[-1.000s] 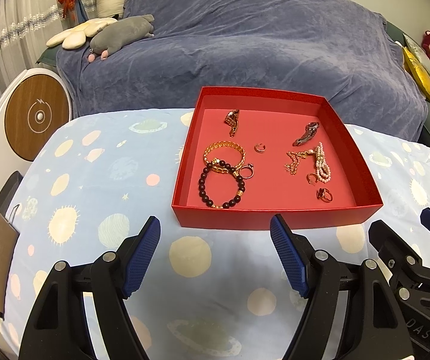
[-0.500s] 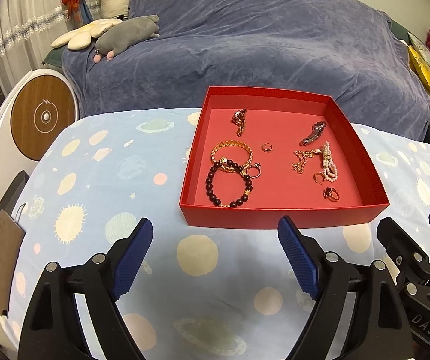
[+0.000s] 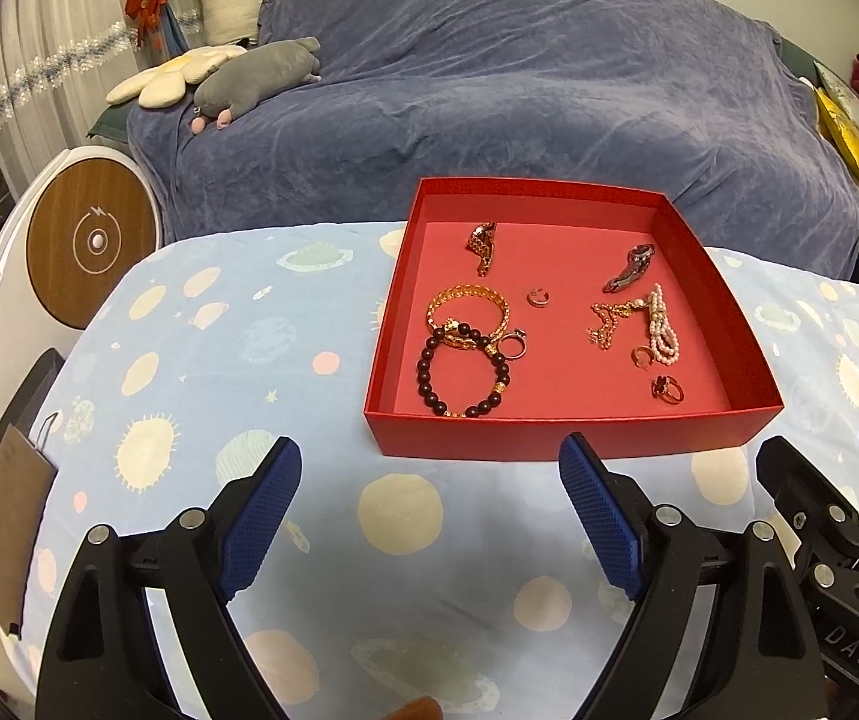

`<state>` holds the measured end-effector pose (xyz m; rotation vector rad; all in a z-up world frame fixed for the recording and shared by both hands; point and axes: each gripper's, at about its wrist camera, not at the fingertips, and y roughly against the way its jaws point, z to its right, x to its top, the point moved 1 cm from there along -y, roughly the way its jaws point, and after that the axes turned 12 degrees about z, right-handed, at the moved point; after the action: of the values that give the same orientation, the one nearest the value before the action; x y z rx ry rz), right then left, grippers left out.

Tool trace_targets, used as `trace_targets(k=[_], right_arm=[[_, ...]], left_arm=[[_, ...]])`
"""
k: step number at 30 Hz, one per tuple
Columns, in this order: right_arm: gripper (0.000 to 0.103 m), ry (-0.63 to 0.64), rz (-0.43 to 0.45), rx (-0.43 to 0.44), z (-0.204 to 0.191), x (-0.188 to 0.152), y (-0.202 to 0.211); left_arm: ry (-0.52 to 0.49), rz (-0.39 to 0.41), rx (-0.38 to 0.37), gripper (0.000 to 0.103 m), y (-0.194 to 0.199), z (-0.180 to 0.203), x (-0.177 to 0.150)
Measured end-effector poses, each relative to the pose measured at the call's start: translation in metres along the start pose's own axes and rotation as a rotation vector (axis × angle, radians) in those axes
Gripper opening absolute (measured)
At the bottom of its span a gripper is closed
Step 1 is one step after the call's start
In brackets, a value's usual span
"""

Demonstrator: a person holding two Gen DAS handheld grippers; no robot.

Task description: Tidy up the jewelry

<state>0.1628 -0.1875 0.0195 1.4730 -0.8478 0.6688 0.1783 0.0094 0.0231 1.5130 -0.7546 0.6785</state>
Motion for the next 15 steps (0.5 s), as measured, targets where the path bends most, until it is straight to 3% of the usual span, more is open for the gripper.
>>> trace_targets(k=[15], right_arm=[[0.098, 0.009, -0.011, 0.005, 0.001, -0.0069, -0.0015]], left_arm=[[-0.004, -0.013, 0.001, 0.085, -0.0024, 0.0002, -0.0027]])
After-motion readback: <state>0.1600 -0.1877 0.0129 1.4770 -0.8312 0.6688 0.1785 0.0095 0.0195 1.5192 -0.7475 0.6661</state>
